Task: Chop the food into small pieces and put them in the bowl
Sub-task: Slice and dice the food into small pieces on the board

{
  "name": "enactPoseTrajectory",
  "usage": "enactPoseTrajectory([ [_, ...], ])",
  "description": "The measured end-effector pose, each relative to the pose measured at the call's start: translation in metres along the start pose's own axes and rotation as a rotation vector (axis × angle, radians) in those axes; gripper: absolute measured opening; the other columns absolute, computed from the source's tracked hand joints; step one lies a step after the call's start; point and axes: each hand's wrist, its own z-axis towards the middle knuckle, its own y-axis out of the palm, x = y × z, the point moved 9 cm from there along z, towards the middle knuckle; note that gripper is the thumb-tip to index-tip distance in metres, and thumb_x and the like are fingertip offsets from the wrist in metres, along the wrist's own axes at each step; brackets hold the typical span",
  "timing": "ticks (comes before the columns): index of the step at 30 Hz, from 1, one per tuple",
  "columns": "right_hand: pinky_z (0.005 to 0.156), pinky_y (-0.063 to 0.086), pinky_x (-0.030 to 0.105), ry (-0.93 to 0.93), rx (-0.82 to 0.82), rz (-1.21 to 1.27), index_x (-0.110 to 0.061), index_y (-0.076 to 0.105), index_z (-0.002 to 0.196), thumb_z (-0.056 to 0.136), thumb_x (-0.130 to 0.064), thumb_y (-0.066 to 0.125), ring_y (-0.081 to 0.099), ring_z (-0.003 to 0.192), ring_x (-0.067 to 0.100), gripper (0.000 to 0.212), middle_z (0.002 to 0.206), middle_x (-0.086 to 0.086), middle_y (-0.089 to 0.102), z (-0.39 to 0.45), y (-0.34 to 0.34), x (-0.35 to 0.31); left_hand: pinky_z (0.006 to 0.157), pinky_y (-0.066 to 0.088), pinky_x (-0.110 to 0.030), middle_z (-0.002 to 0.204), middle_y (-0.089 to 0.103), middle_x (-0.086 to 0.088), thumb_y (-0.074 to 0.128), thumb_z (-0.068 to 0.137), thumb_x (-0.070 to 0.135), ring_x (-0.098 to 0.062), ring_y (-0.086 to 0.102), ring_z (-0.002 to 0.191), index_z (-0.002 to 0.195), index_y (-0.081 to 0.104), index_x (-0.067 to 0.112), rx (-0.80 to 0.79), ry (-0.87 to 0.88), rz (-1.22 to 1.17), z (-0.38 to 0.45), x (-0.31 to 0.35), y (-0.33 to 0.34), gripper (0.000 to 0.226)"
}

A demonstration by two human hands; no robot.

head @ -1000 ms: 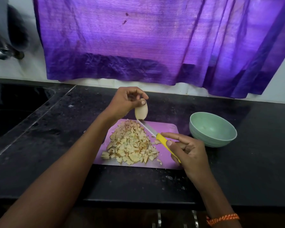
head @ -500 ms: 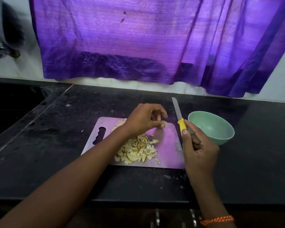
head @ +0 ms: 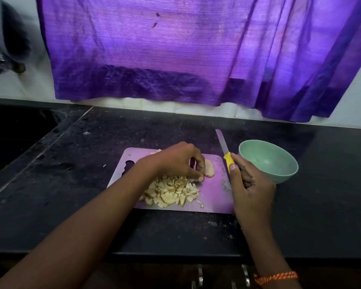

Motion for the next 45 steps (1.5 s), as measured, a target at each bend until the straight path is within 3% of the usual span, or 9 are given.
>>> enactPoseTrajectory([
  [5,0.080,0.048,0.006,0.010,-0.028,-0.027,-0.017,0.073,0.128,0.101,-0.016,0.065,0.068,0.094,-0.004,0.028,0.100,-0.026,0.070,0.000,0.003,0.003,0.071,0.056,-0.031,0.088,0.073,0.008,0.082,0.089,0.017,-0.010,0.066,0.080,0.083,0.076,0.023,-0.028,-0.012,0.032,0.002,0.002,0.004,0.010],
  [8,0.078,0.048,0.006,0.021,-0.038,-0.026,-0.018,0.074,0.126,0.100,-0.016,0.065,0.069,0.093,-0.003,0.027,0.098,-0.028,0.070,0.000,0.004,0.005,0.066,0.045,-0.023,0.081,0.070,0.009,0.081,0.087,0.016,-0.008,0.063,0.074,0.081,0.071,0.024,0.003,-0.064,0.106,-0.003,-0.011,-0.007,0.014],
  [13,0.077,0.054,0.014,0.054,-0.077,-0.016,-0.022,0.074,0.125,0.101,-0.017,0.065,0.071,0.089,0.002,0.027,0.088,-0.033,0.070,-0.001,0.008,0.011,0.071,0.056,-0.041,0.076,0.071,0.011,0.080,0.082,0.016,-0.013,0.066,0.074,0.074,0.071,0.027,0.083,-0.095,0.094,-0.013,-0.026,-0.033,0.016],
  [19,0.074,0.059,0.050,0.068,-0.105,-0.022,-0.027,0.073,0.128,0.102,-0.019,0.062,0.070,0.085,0.029,0.028,0.090,0.012,0.074,-0.002,0.010,0.016,0.083,0.061,-0.044,0.084,0.078,0.014,0.083,0.091,0.018,-0.007,0.071,0.080,0.085,0.081,0.028,0.138,-0.058,0.011,-0.017,-0.029,-0.049,0.012],
  [25,0.074,0.060,0.047,0.099,-0.110,-0.055,-0.027,0.073,0.127,0.102,-0.019,0.063,0.072,0.083,0.023,0.029,0.088,0.004,0.076,-0.001,0.010,0.019,0.084,0.061,-0.038,0.093,0.078,0.014,0.060,0.100,-0.001,-0.002,0.072,0.086,0.098,0.083,0.024,0.195,-0.087,0.027,-0.014,-0.030,-0.048,0.034],
  [30,0.082,0.061,0.034,0.136,-0.094,-0.151,-0.023,0.075,0.125,0.099,-0.018,0.065,0.071,0.087,0.002,0.028,0.086,-0.024,0.071,-0.001,0.008,0.027,0.088,0.052,-0.036,0.117,0.065,0.018,0.071,0.099,0.032,-0.005,0.057,0.108,0.111,0.076,0.037,0.161,-0.041,0.175,-0.003,-0.007,-0.019,0.014],
  [33,0.084,0.061,0.041,0.153,-0.111,-0.179,-0.023,0.075,0.123,0.098,-0.020,0.065,0.071,0.088,0.003,0.027,0.093,-0.019,0.074,-0.001,0.010,0.031,0.090,0.047,-0.038,0.124,0.062,0.016,0.076,0.095,0.037,-0.007,0.048,0.114,0.118,0.072,0.038,0.145,-0.014,0.257,0.001,-0.001,-0.008,0.023],
  [40,0.085,0.060,0.039,0.168,-0.106,-0.229,-0.024,0.075,0.123,0.098,-0.024,0.064,0.070,0.089,0.004,0.028,0.091,-0.018,0.074,-0.001,0.010,0.034,0.096,0.050,-0.040,0.126,0.062,0.017,0.075,0.091,0.015,-0.005,0.052,0.114,0.109,0.072,0.042,0.131,-0.024,0.166,-0.002,-0.011,-0.018,0.033],
  [45,0.080,0.060,0.042,0.171,-0.156,-0.310,-0.026,0.075,0.120,0.096,-0.027,0.065,0.070,0.089,0.014,0.026,0.095,-0.008,0.077,-0.002,0.015,0.043,0.093,0.050,-0.039,0.130,0.064,0.013,0.069,0.100,0.036,-0.010,0.053,0.120,0.122,0.072,0.037,0.252,-0.017,0.233,0.002,-0.001,-0.014,0.022],
])
